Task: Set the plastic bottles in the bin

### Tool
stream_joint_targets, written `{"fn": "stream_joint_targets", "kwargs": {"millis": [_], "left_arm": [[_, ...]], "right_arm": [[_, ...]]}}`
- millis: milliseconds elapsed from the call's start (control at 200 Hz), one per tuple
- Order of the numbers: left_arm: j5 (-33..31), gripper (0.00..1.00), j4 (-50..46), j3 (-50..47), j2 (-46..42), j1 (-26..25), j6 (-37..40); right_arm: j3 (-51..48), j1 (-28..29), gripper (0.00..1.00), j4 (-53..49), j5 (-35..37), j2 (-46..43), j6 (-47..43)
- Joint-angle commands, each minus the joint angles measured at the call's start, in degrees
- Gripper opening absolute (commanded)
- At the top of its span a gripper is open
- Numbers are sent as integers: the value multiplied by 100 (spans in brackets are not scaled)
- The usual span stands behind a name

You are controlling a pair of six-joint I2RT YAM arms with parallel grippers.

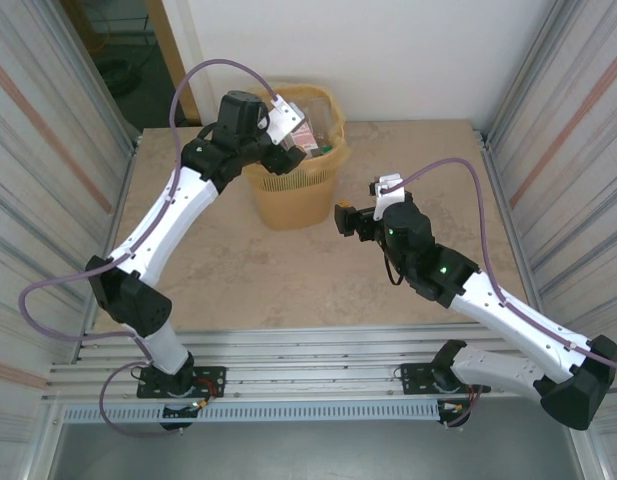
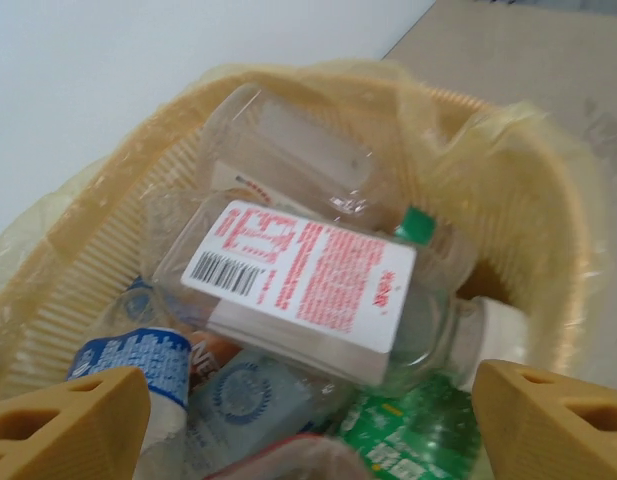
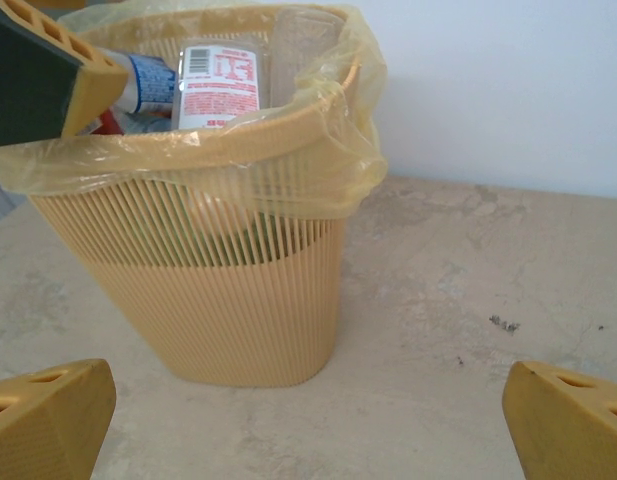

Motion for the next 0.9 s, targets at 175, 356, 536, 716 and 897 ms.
{"fn": "stream_joint_targets", "kwargs": {"millis": [175, 356, 536, 716, 897], "left_arm": [[575, 52, 193, 113, -299, 111, -888], [-143, 45, 461, -321, -458, 199, -1552], [-464, 36, 697, -766, -710, 205, -1766], [24, 24, 786, -1003, -588, 236, -2131], [415, 23, 918, -998, -299, 238, -2356]], "right_arm": [[-101, -49, 98, -36, 40, -60, 203], [-110, -49, 98, -80, 42, -86, 219], [-109, -62, 98, -76, 62, -47, 219], [-75, -75, 98, -29, 26, 48, 228], [-8, -74, 98, -132, 47, 67, 217]]}}
